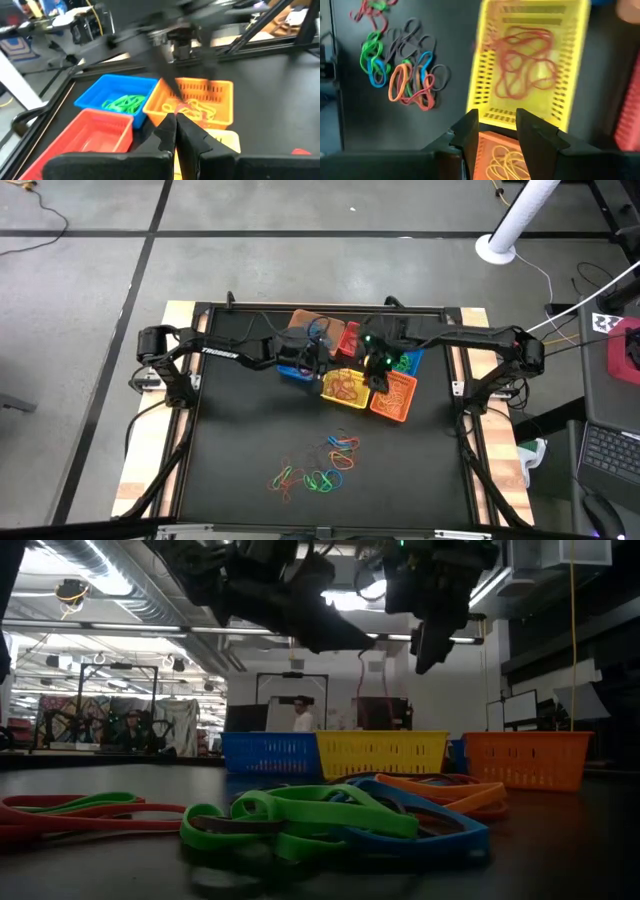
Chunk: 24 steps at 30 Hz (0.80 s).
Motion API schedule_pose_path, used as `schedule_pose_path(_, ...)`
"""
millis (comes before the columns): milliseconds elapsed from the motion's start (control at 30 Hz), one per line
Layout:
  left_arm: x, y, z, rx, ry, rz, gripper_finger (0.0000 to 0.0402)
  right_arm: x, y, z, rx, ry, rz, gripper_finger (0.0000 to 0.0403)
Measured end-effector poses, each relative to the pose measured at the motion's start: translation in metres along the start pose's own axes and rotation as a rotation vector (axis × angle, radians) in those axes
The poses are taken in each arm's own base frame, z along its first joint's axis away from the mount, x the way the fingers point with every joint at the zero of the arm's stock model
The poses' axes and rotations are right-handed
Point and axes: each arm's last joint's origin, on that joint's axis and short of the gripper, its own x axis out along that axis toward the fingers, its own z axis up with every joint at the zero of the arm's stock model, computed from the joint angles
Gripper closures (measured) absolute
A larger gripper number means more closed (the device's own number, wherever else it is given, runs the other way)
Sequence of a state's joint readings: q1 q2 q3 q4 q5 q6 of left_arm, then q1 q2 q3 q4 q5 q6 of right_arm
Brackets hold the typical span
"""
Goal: Sort rubber bands into baskets
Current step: Put the red rubber band into the yellow basket
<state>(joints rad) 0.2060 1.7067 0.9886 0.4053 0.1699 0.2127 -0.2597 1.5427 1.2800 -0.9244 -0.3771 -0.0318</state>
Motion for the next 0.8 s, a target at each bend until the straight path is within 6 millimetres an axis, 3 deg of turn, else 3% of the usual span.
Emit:
schedule_pose_path(400, -0.001, 0.005, -0.010, -0.027, 0.094, 0.015, 0.0393, 0.024, 0.068, -0.002, -0.248, 0.004, -0.119, 0.0272)
schedule_pose_path(567, -0.001, 0.005, -0.012, -0.067, 0.123, 0.056, 0.0341, 0.032, 0.086, -0.009, -0.306, 0.020, -0.103, 0.0272)
schedule_pose_path(800, -0.001, 0.001, -0.012, -0.085, 0.125, 0.050, 0.0280, 0.064, 0.098, -0.031, -0.277, 0.033, -0.052, 0.0272)
